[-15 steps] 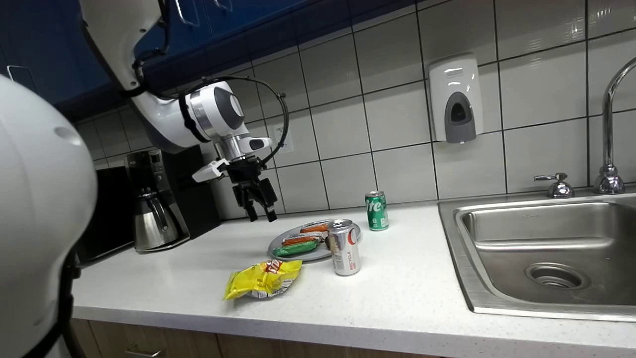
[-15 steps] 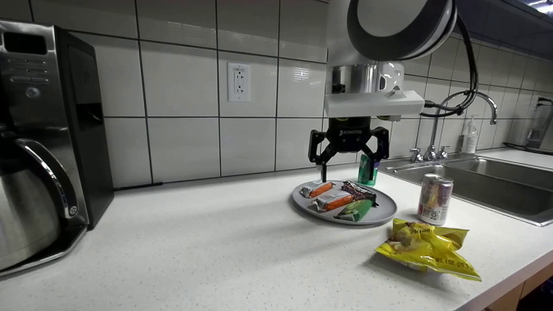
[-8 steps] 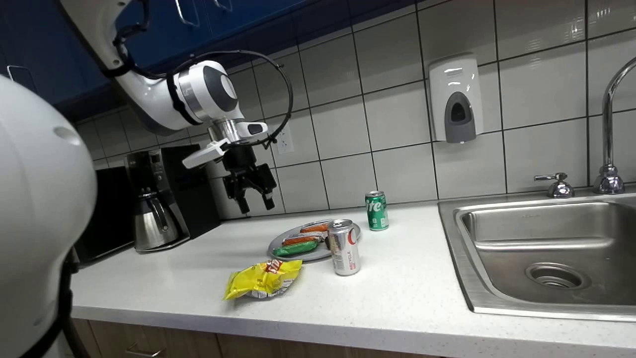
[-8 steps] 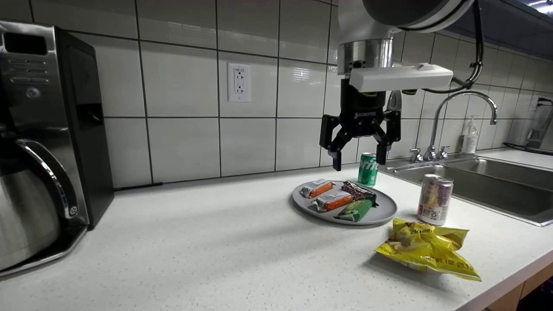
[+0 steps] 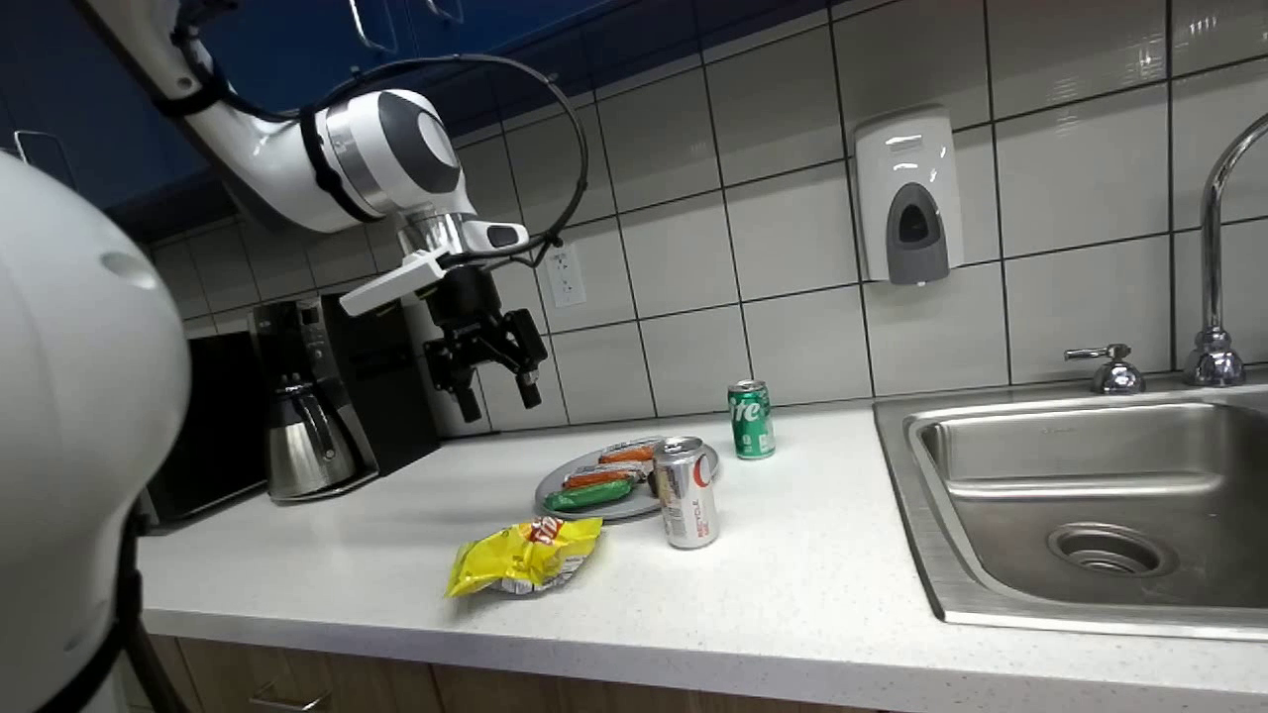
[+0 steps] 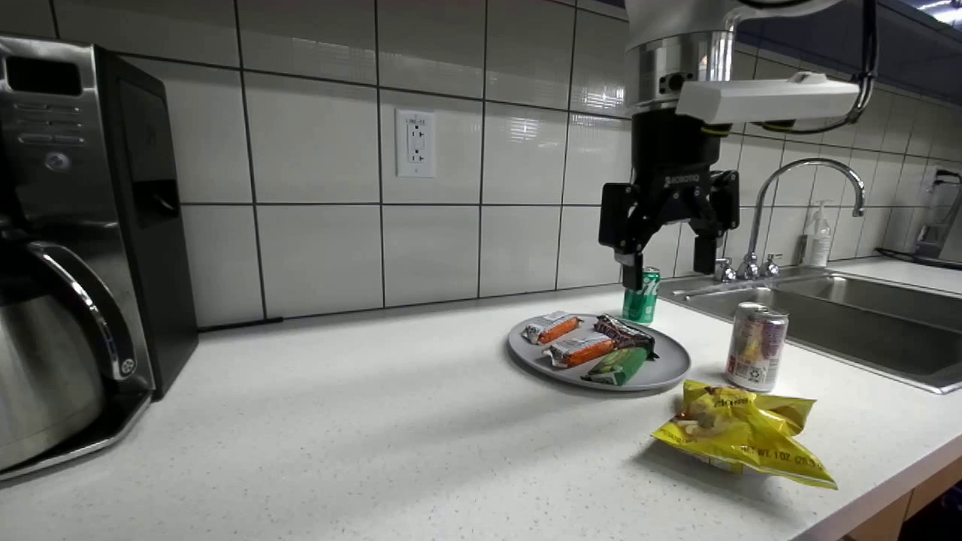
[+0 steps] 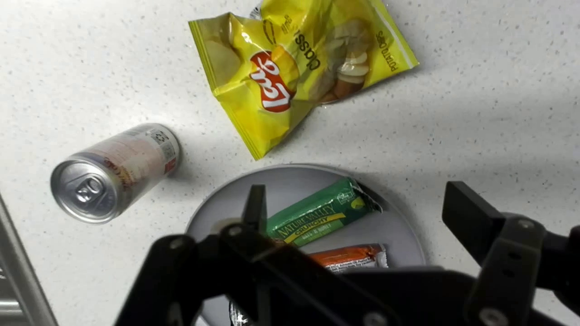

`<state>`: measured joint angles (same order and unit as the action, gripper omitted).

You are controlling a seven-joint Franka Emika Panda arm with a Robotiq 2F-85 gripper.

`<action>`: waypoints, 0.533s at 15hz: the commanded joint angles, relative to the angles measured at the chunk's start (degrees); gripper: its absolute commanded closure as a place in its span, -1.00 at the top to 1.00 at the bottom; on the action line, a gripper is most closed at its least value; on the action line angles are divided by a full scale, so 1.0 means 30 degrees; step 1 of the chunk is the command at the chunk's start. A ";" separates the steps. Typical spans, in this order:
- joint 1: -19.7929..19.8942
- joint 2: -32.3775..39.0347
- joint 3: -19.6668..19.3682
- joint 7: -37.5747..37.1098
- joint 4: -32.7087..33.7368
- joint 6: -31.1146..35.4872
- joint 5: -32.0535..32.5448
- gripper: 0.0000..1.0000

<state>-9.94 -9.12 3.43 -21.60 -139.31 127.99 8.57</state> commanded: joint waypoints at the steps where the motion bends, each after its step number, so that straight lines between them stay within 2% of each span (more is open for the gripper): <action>1: 0.0671 -0.2190 0.0579 0.0767 -0.1328 -0.1019 -0.0042 1.00; 8: 0.0800 -0.4647 0.0703 0.0863 -0.3098 -0.1161 -0.0451 1.00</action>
<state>-9.60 -18.18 3.90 -21.05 -145.59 125.75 8.58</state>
